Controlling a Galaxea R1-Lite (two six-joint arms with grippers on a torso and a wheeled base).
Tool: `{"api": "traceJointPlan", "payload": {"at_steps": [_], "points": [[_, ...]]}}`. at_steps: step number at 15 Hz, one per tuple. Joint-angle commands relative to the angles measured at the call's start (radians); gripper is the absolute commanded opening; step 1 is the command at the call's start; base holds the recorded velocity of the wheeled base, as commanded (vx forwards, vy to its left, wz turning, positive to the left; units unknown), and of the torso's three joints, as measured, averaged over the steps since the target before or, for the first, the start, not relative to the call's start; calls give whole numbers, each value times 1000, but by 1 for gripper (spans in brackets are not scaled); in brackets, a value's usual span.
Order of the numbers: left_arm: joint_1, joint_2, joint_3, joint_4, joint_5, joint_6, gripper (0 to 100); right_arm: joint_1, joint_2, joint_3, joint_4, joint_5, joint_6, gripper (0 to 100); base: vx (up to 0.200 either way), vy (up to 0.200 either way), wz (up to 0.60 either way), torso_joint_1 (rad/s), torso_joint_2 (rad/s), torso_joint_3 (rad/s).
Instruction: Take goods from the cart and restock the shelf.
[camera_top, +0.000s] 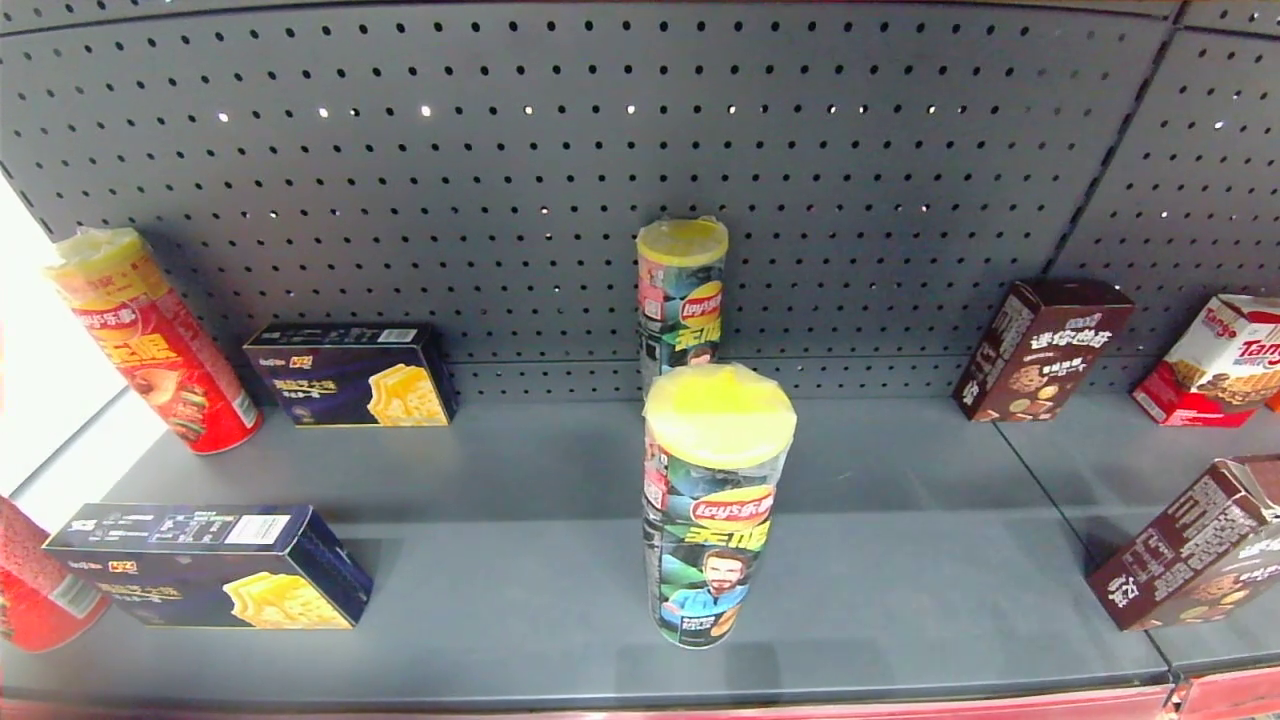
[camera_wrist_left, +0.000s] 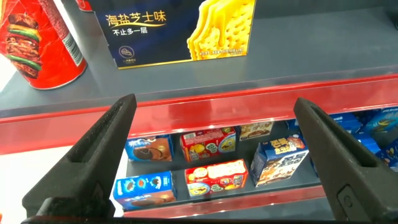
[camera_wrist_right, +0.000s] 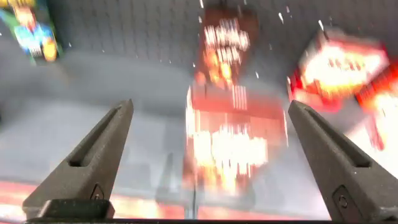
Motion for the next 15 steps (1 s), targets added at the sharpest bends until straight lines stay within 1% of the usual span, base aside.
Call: {"api": "traceJointPlan", "payload": {"at_steps": [1,2,3,4,5,7,8,9,15], "points": [[0,0,0,0,1,-2,100,-62,-285,194,70,-3,2,100,0,0,0,0,0,0],[0,0,0,0,1,-2,100,-96,-400,286,102,-3,29,100,0,0,0,0,0,0],[0,0,0,0,0,0,100,-102,-460,367,94,-4,68,100,0,0,0,0,0,0],[0,0,0,0,0,-2,100,-102,-456,403,48,-20,86,100,0,0,0,0,0,0],[0,0,0,0,1,-2,100,-102,-456,403,56,-44,98,100,0,0,0,0,0,0],[0,0,0,0,1,-2,100,-100,-456,403,167,-32,100,100,0,0,0,0,0,0],[0,0,0,0,1,-2,100,-90,-462,403,176,-29,114,100,0,0,0,0,0,0],[0,0,0,0,0,-2,100,-100,-451,403,176,-44,160,100,0,0,0,0,0,0],[0,0,0,-2,6,-5,100,-110,-452,403,174,-55,144,100,0,0,0,0,0,0]]}}
